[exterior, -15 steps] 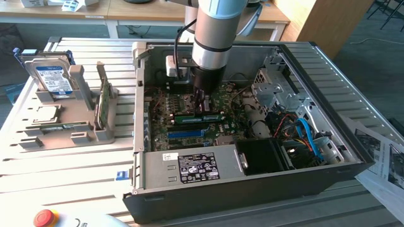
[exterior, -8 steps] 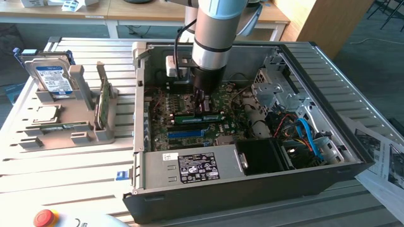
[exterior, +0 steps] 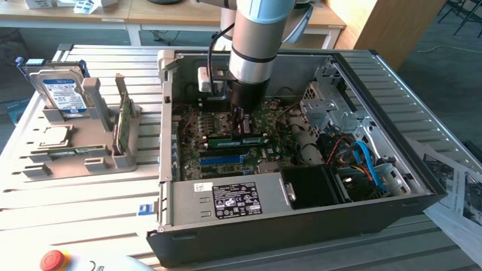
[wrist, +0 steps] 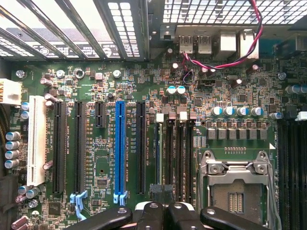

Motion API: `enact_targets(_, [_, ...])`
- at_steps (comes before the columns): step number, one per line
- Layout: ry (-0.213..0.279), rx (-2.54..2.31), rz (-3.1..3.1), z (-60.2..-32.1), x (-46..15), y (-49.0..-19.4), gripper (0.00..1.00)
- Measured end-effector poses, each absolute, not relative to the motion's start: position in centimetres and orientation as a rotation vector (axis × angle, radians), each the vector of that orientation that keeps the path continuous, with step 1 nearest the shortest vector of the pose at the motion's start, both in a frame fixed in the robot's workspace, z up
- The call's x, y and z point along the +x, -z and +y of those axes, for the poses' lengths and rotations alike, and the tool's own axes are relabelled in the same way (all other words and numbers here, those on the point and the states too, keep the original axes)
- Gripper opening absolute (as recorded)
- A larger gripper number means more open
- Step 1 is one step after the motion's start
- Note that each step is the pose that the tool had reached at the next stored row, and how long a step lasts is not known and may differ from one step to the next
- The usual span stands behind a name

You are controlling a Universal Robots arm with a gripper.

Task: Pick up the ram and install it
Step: 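Press down the ram until it locks into place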

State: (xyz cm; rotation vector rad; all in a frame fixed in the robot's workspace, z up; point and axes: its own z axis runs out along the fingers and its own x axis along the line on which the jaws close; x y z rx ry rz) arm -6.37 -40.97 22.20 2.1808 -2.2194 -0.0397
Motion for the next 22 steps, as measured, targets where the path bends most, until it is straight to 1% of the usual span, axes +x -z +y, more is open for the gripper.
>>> enact_targets(15, [0.04,2.181,-2.22,-41.0,-6.4,-22.2,0.1])
enact_targets(22, [0.04,2.181,-2.22,-41.0,-6.4,-23.3,0.1])
